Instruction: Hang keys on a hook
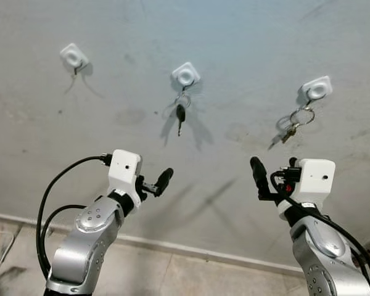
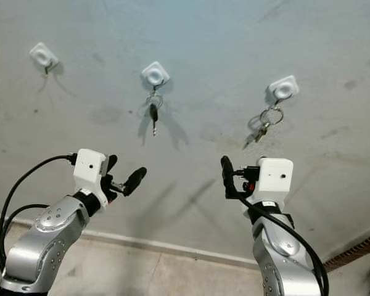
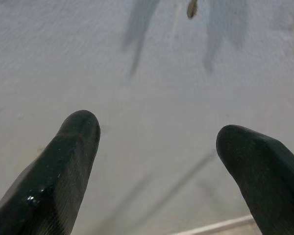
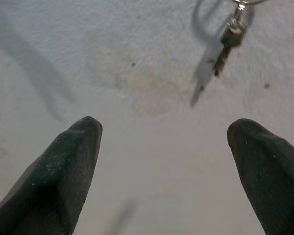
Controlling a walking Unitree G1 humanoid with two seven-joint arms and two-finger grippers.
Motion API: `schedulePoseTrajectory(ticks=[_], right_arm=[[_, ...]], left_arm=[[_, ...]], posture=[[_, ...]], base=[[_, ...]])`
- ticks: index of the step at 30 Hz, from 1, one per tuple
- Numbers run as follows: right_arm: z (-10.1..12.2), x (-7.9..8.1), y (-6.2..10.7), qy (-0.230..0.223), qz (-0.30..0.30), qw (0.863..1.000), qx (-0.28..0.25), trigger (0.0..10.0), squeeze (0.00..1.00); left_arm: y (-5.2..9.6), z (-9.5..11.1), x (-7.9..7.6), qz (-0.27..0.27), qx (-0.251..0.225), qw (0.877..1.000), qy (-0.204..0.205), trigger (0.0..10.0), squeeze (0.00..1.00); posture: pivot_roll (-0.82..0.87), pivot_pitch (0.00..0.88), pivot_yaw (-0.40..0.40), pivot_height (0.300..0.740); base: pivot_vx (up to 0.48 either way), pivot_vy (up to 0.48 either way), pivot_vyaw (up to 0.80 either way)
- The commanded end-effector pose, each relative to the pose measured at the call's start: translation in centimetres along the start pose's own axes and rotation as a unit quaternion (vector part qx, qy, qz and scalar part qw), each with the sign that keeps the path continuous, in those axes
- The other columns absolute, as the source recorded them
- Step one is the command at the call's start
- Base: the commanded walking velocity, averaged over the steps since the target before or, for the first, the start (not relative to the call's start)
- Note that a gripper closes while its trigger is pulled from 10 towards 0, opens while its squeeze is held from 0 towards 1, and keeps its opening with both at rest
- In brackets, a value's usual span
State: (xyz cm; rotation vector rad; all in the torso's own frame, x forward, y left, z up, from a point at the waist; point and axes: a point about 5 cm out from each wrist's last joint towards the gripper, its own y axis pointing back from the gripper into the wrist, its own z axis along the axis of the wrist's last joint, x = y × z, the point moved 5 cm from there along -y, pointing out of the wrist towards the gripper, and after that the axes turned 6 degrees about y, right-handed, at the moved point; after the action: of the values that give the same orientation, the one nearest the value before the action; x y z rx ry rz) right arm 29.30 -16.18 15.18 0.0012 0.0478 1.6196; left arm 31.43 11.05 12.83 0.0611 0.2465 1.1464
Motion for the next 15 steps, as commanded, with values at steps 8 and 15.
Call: schedulePoseTrajectory(ticks=[8,15], right_arm=[[0.01,-0.68,0.0,-0.001,-0.013,1.0,-0.001,10.0,0.0],[0.0,-0.82,-0.06,0.001,-0.014,1.0,-0.001,10.0,0.0]], left_arm=[[-0.04,0.1,-0.39,-0.008,0.001,1.0,-0.001,10.0,0.0],[-0.03,0.03,-0.4,-0.008,0.002,1.0,0.001,10.0,0.0]], posture=[[0.1,0.0,-0.034,0.74],[0.1,0.0,-0.033,0.74]], base=[[-0.379,-0.275,0.0],[-0.379,-0.273,0.0]])
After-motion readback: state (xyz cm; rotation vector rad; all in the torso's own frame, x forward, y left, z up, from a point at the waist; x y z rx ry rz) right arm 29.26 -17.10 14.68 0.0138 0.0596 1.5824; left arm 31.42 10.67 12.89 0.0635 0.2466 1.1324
